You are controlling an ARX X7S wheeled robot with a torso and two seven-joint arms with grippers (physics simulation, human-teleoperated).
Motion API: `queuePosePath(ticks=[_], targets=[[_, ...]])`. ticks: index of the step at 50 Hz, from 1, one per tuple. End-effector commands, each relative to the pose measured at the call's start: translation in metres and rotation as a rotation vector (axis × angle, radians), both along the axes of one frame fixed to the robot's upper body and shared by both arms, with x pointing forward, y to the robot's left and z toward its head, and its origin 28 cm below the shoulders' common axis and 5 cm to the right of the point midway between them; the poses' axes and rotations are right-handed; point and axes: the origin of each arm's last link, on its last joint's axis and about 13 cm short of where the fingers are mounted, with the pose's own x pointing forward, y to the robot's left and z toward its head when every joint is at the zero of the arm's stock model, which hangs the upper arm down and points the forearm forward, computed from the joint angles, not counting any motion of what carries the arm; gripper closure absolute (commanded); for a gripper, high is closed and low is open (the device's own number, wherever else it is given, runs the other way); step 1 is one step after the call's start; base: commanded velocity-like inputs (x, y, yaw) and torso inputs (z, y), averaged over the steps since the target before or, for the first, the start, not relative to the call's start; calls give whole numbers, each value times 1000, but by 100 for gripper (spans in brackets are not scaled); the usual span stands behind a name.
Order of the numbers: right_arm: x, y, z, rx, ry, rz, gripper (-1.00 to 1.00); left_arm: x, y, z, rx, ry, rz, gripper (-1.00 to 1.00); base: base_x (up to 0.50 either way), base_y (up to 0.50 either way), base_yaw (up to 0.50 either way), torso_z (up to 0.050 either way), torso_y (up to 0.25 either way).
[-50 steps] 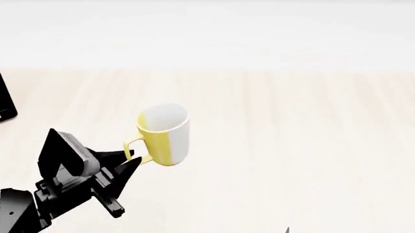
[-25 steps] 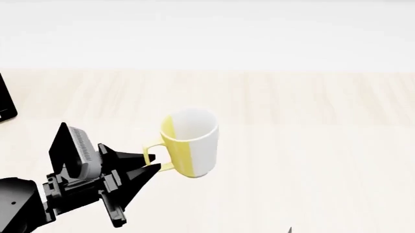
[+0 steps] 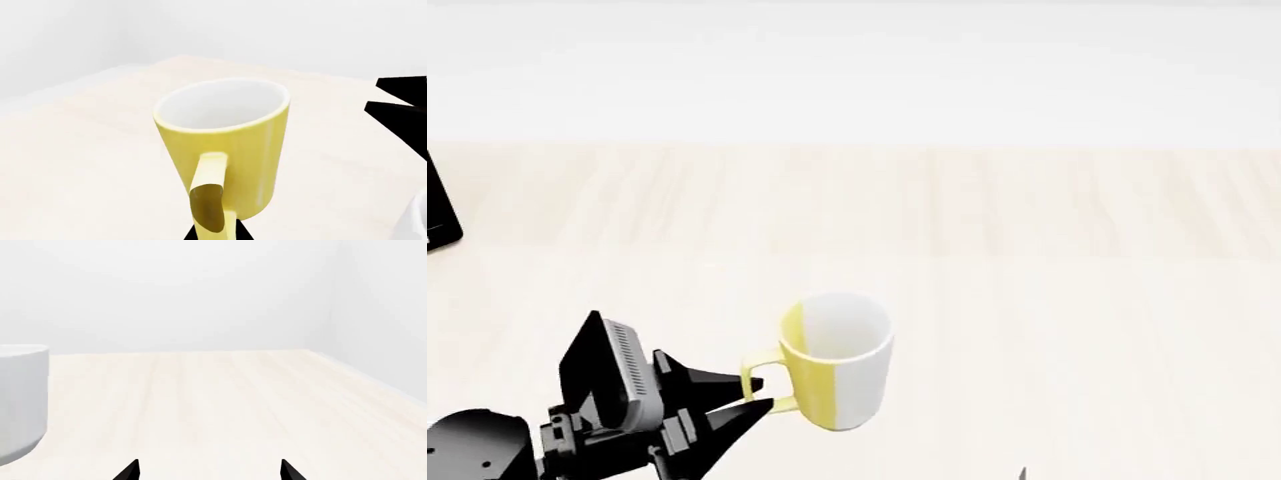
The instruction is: Put the yellow and white mug to the front of the white mug.
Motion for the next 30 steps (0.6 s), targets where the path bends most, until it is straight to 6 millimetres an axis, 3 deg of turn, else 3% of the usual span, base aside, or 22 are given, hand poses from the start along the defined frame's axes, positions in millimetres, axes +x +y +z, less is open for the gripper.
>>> queuePosePath(ticks=[1,10,30], targets=[[0,1,0,-1,1,1,-100,-4,-1,-24,33,21,2,100,0,0,0,0,0],[0,1,1,-3,-2,1,-100,-9,0,-44,57,51,10,100,0,0,0,0,0],[0,1,0,-5,1,3,-100,-24,9,-60,32,82,3,100,0,0,0,0,0]])
